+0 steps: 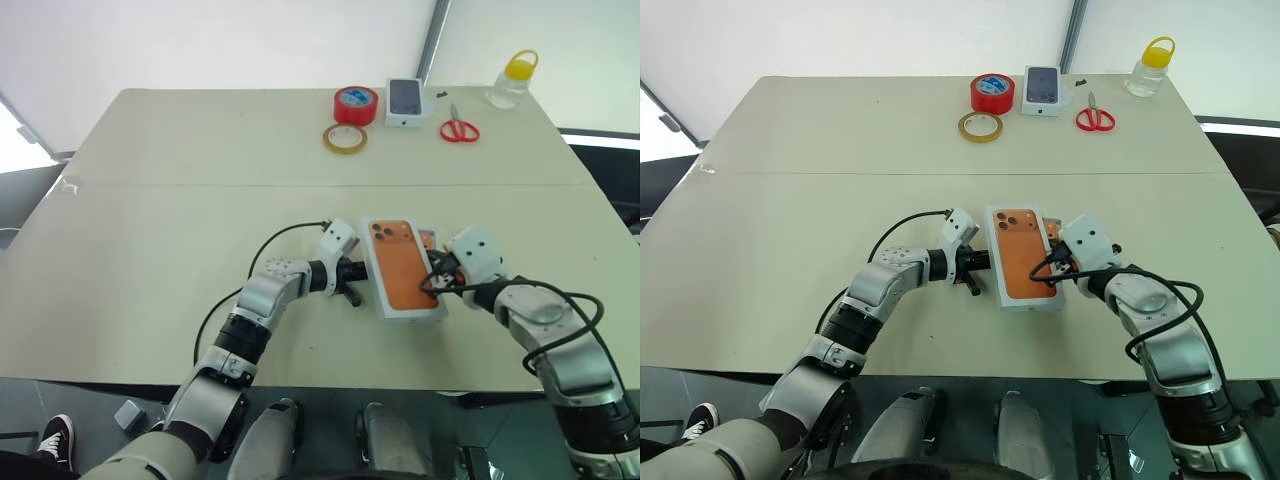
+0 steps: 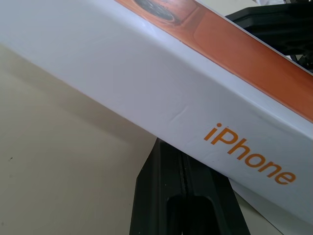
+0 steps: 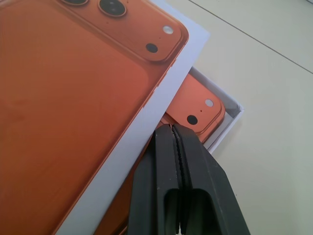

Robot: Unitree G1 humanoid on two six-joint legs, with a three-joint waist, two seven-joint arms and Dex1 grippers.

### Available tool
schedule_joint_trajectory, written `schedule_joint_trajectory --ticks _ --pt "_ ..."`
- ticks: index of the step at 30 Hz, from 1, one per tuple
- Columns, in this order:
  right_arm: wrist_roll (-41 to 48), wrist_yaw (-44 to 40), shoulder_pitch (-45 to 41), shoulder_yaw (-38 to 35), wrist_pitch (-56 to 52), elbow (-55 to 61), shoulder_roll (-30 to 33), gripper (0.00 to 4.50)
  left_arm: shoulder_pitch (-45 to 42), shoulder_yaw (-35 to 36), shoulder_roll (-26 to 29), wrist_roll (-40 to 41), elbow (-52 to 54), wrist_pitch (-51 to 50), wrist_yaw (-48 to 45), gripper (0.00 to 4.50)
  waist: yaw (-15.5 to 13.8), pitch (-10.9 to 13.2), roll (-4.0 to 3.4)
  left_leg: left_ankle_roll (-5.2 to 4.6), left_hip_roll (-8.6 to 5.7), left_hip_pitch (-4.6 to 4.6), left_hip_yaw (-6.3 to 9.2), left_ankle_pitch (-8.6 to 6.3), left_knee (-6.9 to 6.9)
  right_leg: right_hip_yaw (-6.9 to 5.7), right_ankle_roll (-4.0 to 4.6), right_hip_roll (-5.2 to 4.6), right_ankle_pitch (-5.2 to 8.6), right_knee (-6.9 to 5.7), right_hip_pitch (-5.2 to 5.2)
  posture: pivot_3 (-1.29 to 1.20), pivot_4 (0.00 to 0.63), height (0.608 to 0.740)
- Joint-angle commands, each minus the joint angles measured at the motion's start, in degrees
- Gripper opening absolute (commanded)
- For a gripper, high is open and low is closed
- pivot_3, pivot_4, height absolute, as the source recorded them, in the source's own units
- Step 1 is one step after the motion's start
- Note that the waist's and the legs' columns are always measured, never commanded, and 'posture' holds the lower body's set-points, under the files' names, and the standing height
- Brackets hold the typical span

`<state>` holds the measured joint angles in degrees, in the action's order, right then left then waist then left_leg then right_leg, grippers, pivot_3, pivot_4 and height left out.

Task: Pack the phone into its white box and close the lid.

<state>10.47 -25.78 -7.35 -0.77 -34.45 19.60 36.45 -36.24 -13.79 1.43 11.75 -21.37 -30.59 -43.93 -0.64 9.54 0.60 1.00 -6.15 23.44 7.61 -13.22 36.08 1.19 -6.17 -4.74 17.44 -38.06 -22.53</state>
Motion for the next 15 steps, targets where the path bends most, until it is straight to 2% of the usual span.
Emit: schedule_joint_trajectory --ticks 1,9,15 --pt "-0.9 0.5 -0.9 -1.0 0.8 2.3 -0.3 0.03 -1.3 1.9 -0.7 0.4 -0.1 1.0 2.0 0.0 0.0 0.0 0.0 0.0 0.0 0.0 0.0 0.0 0.0 0.0 0.0 0.0 0.0 0.0 0.0 0.0 0.15 0.74" --pt "-2.3 2.8 -2.4 -3.4 1.5 -0.6 -0.7 0.03 -3.1 2.3 0.5 -1.1 -1.4 -1.9 6.0 0.0 0.0 0.0 0.0 0.01 0.0 0.0 0.0 0.0 0.01 0.0 0.0 0.01 0.0 -0.01 0.0 0.0 0.15 0.74" --pt "-4.0 3.8 -2.3 -4.0 2.3 -2.1 -0.6 0.03 -6.9 1.7 -1.2 -2.4 -5.1 -0.8 8.3 0.0 0.1 0.0 0.0 0.05 0.0 0.0 -0.01 0.03 0.02 0.0 0.0 0.02 0.0 -0.03 0.0 0.0 0.15 0.74"
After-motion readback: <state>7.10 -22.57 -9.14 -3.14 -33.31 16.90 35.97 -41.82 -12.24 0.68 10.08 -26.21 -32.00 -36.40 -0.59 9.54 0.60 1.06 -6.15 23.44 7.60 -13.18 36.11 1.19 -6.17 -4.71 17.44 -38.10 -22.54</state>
